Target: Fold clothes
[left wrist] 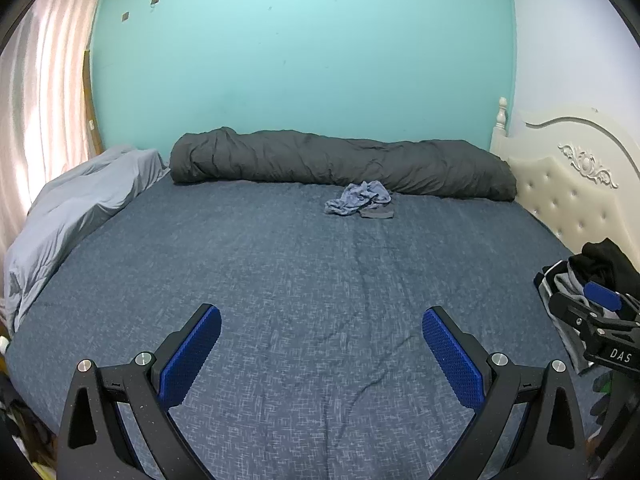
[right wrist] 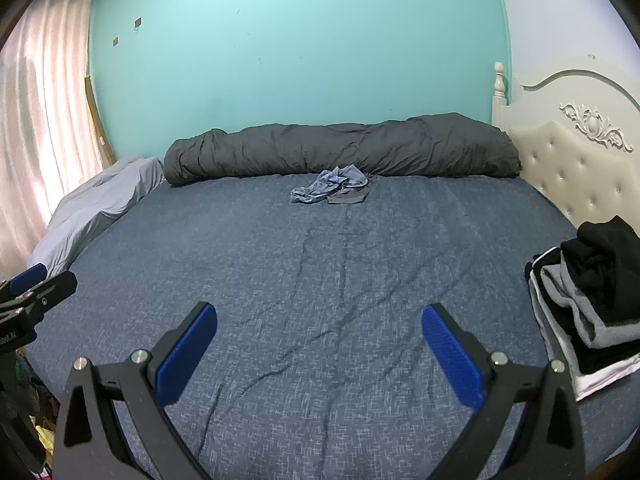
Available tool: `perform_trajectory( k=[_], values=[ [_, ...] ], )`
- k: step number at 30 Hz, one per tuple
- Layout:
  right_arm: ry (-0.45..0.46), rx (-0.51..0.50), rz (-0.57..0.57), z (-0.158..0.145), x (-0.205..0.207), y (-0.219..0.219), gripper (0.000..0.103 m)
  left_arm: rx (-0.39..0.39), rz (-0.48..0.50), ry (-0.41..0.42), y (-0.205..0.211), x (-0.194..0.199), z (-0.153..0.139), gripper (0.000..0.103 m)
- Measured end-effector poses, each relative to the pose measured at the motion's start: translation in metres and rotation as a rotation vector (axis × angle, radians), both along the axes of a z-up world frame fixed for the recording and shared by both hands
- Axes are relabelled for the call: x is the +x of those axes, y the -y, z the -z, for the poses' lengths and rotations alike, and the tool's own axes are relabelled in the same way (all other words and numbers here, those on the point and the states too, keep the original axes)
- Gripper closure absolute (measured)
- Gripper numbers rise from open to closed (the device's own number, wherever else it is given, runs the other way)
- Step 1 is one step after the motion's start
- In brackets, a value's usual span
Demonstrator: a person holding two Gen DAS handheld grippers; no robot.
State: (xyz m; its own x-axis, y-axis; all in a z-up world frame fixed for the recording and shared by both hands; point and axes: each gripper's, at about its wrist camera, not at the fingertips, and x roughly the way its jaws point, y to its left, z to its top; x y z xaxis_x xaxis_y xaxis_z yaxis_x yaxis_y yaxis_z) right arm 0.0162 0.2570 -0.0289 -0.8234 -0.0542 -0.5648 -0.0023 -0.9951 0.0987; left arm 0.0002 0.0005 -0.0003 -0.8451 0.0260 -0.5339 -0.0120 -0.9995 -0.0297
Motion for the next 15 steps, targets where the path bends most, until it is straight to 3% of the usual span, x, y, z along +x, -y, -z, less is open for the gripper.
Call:
perform_trajectory(
  k=[15],
  values=[
    [0.006,0.002,0.005,-0.0045,0.0007,-0.0016,0.0,-0.006,0.015,0.011,-0.006,0.0016,0.0014,0.0]
  ],
)
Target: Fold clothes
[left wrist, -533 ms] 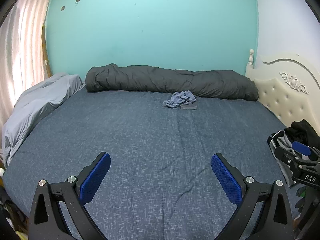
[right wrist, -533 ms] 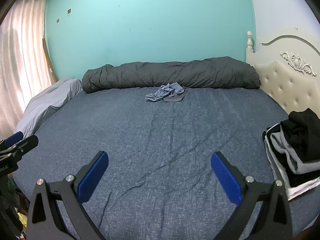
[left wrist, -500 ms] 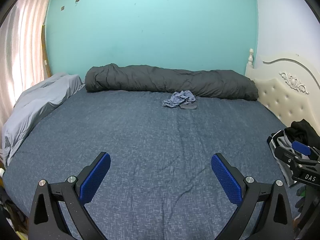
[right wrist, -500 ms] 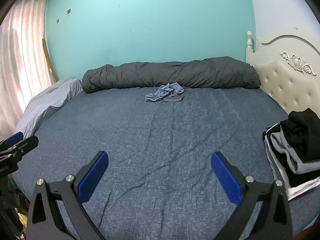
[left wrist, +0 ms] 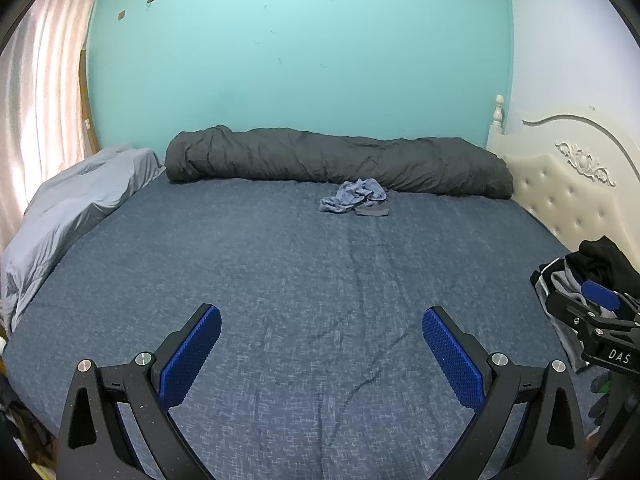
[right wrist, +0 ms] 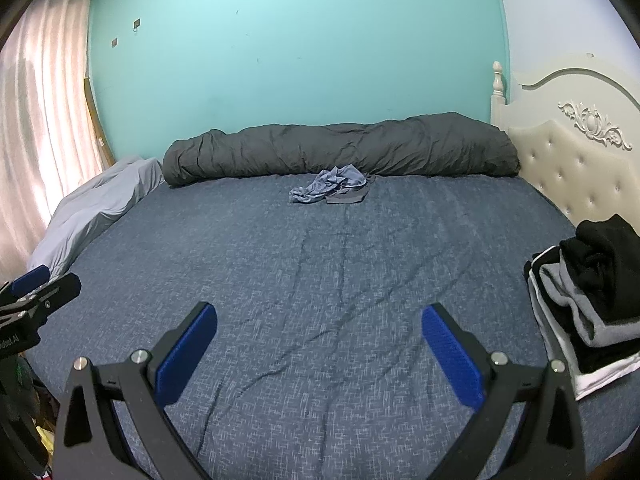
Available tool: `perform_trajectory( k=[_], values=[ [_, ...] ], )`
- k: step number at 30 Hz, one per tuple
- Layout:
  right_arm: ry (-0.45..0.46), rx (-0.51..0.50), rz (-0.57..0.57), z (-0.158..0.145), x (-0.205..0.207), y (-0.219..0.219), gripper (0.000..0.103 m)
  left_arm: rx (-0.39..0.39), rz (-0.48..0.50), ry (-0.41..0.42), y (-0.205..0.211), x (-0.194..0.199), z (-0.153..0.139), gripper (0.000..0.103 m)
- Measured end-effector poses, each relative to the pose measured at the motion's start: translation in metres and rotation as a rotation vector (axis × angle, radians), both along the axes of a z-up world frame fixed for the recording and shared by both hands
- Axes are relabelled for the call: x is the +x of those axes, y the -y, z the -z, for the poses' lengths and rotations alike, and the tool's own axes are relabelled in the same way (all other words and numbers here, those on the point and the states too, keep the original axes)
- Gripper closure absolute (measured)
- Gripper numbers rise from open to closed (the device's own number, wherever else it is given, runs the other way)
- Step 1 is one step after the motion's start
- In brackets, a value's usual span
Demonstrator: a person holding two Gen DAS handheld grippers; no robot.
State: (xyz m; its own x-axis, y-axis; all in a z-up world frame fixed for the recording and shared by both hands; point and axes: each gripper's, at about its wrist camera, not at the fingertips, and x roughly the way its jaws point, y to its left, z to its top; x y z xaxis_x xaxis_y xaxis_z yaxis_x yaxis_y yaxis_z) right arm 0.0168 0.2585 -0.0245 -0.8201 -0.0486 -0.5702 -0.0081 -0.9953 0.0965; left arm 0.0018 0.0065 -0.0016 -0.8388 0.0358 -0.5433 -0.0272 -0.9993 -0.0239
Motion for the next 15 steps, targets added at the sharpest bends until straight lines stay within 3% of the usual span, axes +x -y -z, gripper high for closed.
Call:
perform_trajectory(
  k=[15],
  values=[
    [-0.001,-0.009,0.006,0.0036,0.0007,-0.0043,0.0,0.018,0.036,0.002,0.0011,-0.0016,0.0017,0.0]
  ],
)
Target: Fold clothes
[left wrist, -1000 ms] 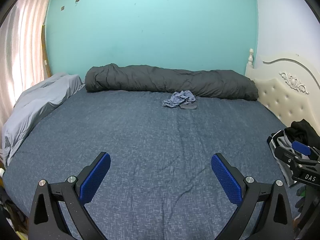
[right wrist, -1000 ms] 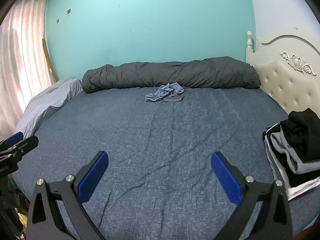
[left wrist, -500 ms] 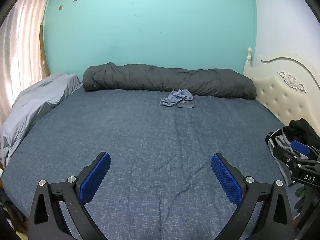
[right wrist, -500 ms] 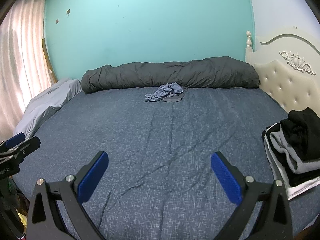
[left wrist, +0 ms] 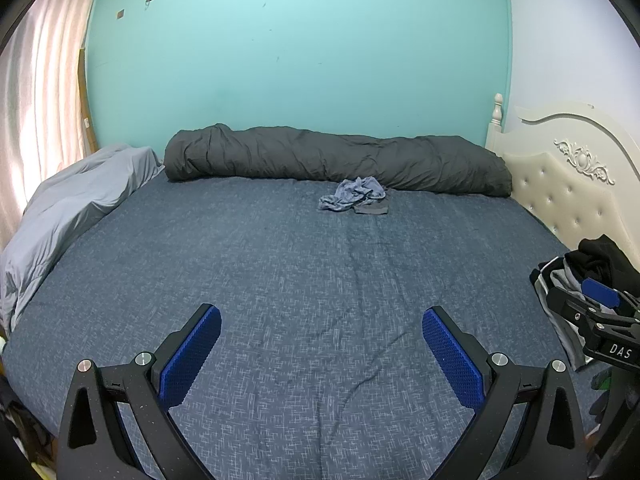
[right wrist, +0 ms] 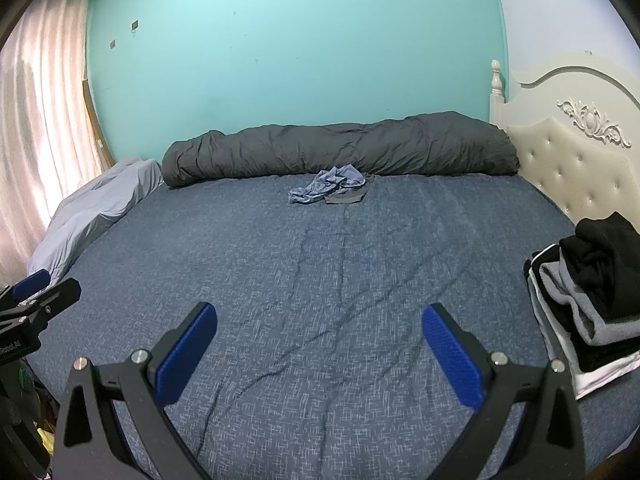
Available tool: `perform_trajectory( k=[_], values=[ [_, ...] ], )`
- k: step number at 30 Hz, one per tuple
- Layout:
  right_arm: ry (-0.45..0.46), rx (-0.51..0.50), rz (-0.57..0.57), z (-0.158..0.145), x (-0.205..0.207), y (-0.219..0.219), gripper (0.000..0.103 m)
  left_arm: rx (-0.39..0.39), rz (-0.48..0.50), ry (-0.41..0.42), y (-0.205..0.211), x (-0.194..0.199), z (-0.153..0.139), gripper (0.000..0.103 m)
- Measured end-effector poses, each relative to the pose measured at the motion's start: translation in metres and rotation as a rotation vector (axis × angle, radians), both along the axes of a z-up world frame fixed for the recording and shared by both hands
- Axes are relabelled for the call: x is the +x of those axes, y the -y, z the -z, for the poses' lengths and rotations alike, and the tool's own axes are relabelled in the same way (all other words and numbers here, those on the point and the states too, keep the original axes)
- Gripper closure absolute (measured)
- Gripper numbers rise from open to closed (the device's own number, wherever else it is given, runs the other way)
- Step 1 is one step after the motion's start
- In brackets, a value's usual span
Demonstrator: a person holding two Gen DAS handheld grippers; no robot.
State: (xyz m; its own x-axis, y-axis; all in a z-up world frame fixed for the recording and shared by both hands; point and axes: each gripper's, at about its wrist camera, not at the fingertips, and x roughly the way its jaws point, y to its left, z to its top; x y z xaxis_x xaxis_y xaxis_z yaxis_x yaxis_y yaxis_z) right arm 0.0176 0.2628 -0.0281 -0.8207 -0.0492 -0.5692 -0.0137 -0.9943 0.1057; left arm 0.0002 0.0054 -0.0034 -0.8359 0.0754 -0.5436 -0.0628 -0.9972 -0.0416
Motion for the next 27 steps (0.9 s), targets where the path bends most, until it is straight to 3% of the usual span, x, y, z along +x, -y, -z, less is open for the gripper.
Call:
perform_trajectory(
  k=[27],
  values=[
    [-0.004,-0.01,0.006,0.0043,-0.0002,-0.0054,0.0,-0.003,0.006,0.003,-0.0058,-0.0042,-0.0008,0.0]
  ],
)
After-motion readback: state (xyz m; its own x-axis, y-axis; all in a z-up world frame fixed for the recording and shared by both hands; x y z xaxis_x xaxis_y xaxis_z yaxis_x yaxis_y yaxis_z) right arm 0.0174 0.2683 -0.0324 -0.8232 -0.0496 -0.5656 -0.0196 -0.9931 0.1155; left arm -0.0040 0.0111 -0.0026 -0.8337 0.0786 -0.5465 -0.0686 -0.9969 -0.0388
